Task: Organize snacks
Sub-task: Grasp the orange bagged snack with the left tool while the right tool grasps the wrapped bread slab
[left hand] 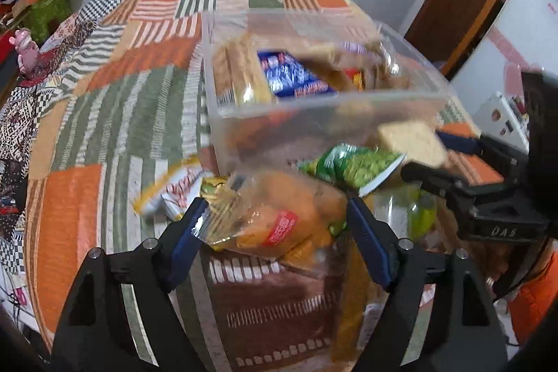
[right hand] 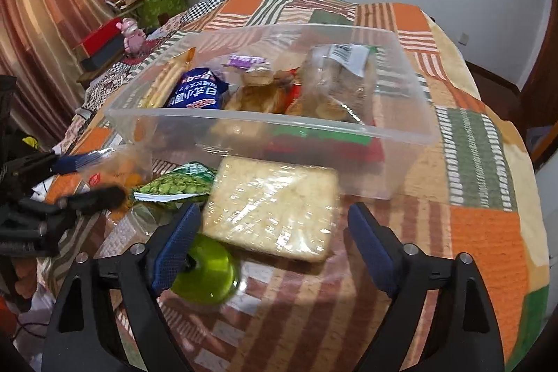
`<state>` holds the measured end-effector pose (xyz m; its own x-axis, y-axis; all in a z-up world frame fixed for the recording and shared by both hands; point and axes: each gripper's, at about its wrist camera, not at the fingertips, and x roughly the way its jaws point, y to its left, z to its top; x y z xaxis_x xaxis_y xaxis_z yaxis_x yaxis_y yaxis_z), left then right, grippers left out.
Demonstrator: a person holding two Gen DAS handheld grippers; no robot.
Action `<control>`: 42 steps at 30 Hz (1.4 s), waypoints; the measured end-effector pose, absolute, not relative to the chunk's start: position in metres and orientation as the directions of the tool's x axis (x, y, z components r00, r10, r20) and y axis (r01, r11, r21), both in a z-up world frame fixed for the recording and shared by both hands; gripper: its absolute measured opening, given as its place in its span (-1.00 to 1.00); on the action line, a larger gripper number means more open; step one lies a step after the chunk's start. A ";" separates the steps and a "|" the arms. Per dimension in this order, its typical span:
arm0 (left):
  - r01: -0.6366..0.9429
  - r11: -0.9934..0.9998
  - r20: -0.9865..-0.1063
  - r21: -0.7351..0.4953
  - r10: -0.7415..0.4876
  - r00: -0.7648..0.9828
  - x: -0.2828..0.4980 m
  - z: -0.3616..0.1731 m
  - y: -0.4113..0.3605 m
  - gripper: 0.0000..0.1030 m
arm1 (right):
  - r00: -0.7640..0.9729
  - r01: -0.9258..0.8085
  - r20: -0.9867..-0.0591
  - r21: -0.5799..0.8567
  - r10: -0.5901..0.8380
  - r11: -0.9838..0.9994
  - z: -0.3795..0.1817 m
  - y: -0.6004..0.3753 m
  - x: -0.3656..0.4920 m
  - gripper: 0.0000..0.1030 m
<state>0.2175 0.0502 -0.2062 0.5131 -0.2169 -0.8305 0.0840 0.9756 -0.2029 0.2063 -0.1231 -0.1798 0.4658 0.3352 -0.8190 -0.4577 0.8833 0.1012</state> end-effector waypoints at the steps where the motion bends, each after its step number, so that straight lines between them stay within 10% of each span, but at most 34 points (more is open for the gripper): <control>1: 0.083 0.978 -0.834 -0.194 -0.209 0.512 0.216 -0.209 0.049 0.56 | 0.469 -0.457 -0.821 0.090 0.326 0.885 -0.181 -0.121 0.207 0.66; 20: 0.029 0.989 -0.818 -0.147 -0.138 0.559 0.232 -0.220 0.031 0.56 | 0.509 -0.428 -0.797 0.095 0.327 0.899 -0.178 -0.150 0.192 0.49; 26: 0.063 0.985 -0.808 -0.160 -0.167 0.566 0.227 -0.215 0.029 0.14 | 0.518 -0.423 -0.789 0.099 0.330 0.901 -0.172 -0.155 0.188 0.47; 42: 0.062 0.992 -0.714 -0.113 -0.124 0.689 0.195 -0.147 0.043 0.10 | 0.618 -0.418 -0.700 0.093 0.358 0.904 -0.121 -0.161 0.185 0.47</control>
